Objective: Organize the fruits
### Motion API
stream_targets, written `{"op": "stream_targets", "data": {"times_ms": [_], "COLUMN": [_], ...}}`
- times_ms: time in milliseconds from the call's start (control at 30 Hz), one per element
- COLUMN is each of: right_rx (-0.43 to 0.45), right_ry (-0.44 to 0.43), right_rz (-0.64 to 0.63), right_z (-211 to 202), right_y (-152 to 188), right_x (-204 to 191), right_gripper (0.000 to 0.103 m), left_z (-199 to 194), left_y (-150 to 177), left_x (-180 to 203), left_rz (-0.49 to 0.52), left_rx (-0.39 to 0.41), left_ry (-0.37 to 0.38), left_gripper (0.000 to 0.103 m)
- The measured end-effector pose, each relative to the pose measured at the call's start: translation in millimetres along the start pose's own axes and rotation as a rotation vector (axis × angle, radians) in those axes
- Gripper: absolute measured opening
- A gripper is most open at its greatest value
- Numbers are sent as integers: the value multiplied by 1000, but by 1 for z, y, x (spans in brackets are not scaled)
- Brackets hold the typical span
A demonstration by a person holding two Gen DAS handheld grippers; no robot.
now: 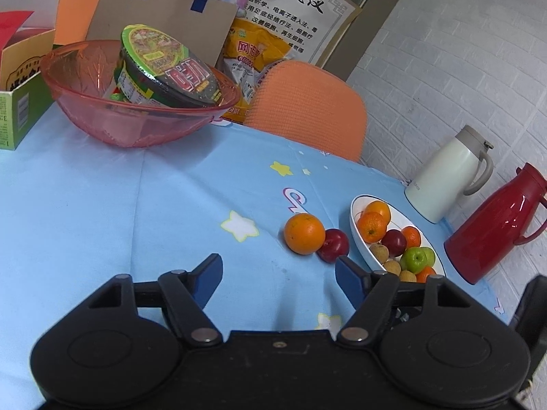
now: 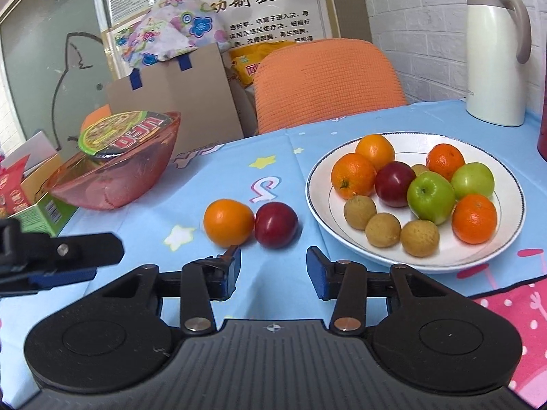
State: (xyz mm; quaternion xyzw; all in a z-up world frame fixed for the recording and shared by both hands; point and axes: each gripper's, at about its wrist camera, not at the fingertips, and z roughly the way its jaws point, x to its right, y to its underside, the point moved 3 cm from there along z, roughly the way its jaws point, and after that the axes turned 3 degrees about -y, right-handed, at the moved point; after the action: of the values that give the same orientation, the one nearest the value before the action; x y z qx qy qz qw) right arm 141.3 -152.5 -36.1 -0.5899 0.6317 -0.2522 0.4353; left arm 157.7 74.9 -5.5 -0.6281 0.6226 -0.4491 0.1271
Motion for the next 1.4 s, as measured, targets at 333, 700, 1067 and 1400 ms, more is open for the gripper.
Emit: {"op": "stream_targets", "data": {"times_ms": [333,700,1067,1400], "right_rx": [-3,24,-4,-29], "right_ry": [62,151,69,-46], "right_rz": [45,116,86,-31], "right_z": [26,37,21,-29], "right_y": [-5,-4,-1,10], "right_x": [-6,-7,-7,16], "right_gripper": [74,63,57,42], "left_z": [-3,-1,-8,27], "left_y": [-2,-3,-2,20], "left_x": [-19,-32,-30,35], "left_rz": [25,5,20,47], "left_rx": [12,-16,-21,-140], "left_ry": [-10,26,-18,122], "left_gripper": [98,98,97,95]}}
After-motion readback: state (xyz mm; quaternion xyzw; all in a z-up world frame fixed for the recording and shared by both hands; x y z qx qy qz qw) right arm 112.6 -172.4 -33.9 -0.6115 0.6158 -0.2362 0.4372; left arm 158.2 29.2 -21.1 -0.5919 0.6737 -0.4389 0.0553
